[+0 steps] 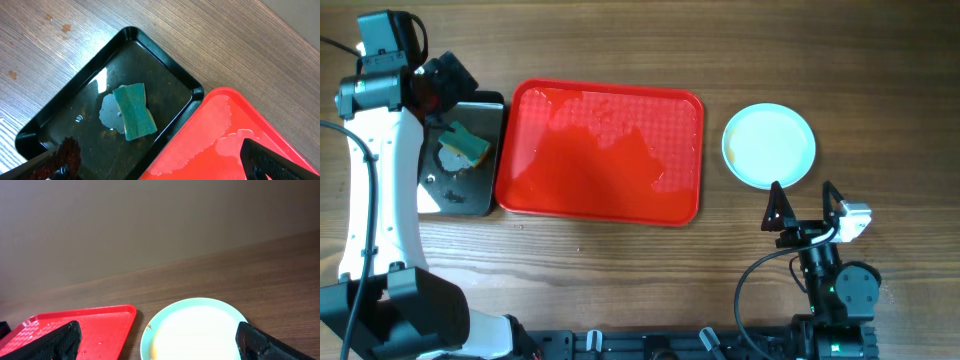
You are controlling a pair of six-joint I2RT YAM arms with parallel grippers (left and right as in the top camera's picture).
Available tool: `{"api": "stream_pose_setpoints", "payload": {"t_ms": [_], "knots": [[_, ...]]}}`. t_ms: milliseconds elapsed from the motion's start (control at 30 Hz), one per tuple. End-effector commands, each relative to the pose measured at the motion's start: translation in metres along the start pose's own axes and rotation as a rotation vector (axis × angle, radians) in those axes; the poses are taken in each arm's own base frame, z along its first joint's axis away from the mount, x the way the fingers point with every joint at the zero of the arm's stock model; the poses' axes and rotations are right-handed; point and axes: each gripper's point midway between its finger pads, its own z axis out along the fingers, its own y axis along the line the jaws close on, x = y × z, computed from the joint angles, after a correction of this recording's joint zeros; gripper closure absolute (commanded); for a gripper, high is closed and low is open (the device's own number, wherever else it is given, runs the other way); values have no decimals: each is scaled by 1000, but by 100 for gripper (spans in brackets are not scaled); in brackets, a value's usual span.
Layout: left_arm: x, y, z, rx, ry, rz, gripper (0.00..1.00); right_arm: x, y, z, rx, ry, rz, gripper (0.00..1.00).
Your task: Clean dirty plates on tray and stack at the side
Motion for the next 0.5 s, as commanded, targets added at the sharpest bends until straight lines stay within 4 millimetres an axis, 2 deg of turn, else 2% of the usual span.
{"api": "stream_pose_setpoints", "payload": {"t_ms": [0, 300, 467], "knots": [[0, -1, 2, 3, 4, -10, 0, -4, 2, -1, -14, -17, -12, 0], [0, 0, 2, 2, 4, -11, 0, -4, 2, -1, -14, -17, -12, 1], [-4, 0, -11, 13, -26, -6, 0, -4, 2, -1, -14, -17, -12, 0]]}}
